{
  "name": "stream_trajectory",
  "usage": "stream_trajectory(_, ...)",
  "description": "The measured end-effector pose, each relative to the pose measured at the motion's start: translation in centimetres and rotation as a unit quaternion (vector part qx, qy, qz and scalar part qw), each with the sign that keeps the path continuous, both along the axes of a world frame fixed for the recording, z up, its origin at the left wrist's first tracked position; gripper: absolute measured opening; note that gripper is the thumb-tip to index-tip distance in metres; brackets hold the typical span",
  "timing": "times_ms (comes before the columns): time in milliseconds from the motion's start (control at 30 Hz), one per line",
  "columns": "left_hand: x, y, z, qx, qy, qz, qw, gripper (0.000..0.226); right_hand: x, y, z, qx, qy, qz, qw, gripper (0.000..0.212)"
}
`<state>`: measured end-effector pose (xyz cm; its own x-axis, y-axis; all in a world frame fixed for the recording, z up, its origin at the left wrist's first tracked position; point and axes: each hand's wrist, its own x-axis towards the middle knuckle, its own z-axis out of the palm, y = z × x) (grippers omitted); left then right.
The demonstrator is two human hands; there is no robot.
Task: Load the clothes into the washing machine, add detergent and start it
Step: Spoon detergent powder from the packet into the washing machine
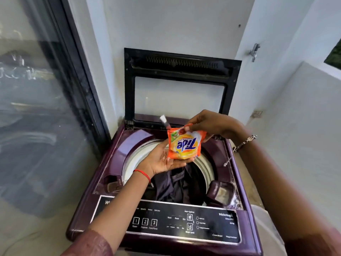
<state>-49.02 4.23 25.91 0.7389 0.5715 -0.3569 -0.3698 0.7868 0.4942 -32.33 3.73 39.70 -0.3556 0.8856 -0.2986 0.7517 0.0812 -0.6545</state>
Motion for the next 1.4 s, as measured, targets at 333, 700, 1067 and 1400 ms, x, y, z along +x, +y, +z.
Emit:
stream_trajectory(333, 2.1, -0.5, -1.1, -0.002, 0.116, 0.198, 0.973, 0.028, -4.1, -0.6, -2.8, 0.199, -0.044, 0.031, 0.979, 0.034)
stream_trajectory(700, 3.0, 0.4, -3.7, 0.05, 0.075, 0.314, 0.945, 0.023, -4.0, -0.8, -6.2, 0.249, -0.018, 0.075, 0.965, 0.031)
stream_trajectory(1067, 1.4, 1.1, -7.3, -0.094, 0.066, 0.233, 0.966, 0.064, -1.1, -0.4, -7.6, 0.192, 0.016, 0.055, 0.98, 0.021)
stream_trajectory(1400, 3.1, 0.7, -5.9, -0.106, -0.006, 0.297, 0.949, 0.037, 0.3, -0.5, -8.1, 0.19, 0.017, -0.007, 0.982, 0.013)
